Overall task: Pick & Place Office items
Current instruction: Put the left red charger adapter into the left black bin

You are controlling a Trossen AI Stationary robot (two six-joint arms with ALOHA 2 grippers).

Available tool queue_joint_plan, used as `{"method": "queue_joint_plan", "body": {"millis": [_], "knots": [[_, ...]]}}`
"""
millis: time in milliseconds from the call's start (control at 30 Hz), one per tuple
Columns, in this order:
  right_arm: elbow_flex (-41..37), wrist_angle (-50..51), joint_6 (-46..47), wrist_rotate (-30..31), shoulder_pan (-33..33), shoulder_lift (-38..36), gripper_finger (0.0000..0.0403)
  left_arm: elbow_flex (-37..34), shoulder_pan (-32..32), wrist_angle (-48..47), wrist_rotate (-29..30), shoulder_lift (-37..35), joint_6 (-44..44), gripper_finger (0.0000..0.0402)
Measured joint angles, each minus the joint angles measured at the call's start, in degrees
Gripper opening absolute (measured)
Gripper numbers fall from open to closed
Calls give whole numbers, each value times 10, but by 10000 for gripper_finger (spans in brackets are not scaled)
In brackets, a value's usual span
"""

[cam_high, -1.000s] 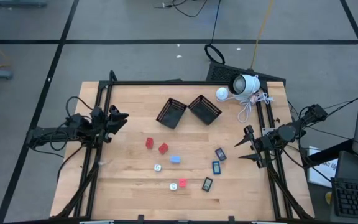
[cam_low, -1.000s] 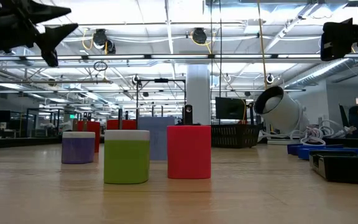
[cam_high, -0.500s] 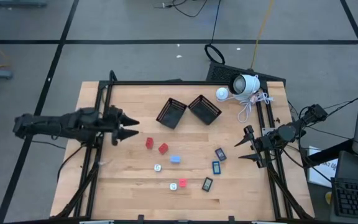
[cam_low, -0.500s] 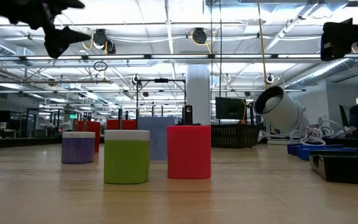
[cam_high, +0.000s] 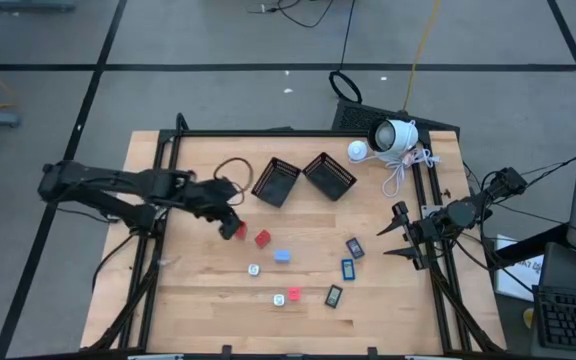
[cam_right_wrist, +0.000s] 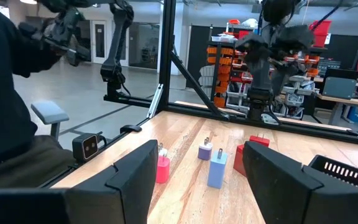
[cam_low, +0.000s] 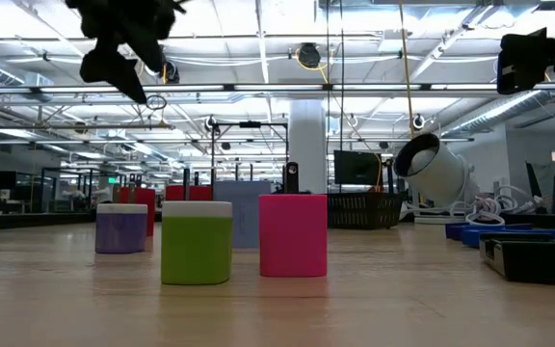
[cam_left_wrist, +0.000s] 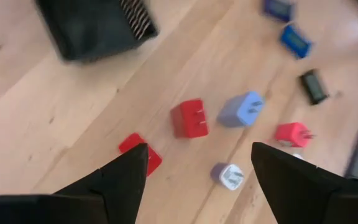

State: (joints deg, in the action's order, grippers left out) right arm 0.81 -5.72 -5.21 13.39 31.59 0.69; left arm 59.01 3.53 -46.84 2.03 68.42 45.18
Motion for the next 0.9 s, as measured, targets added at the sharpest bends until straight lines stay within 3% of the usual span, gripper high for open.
{"method": "queue_joint_plan", "body": {"millis": [467,900], "knots": [[0,0,0,0,0,0,224,27,0,-90,6,150,218,283],[0,0,0,0,0,0,224,27,4,-81,4,238,267,283]]}}
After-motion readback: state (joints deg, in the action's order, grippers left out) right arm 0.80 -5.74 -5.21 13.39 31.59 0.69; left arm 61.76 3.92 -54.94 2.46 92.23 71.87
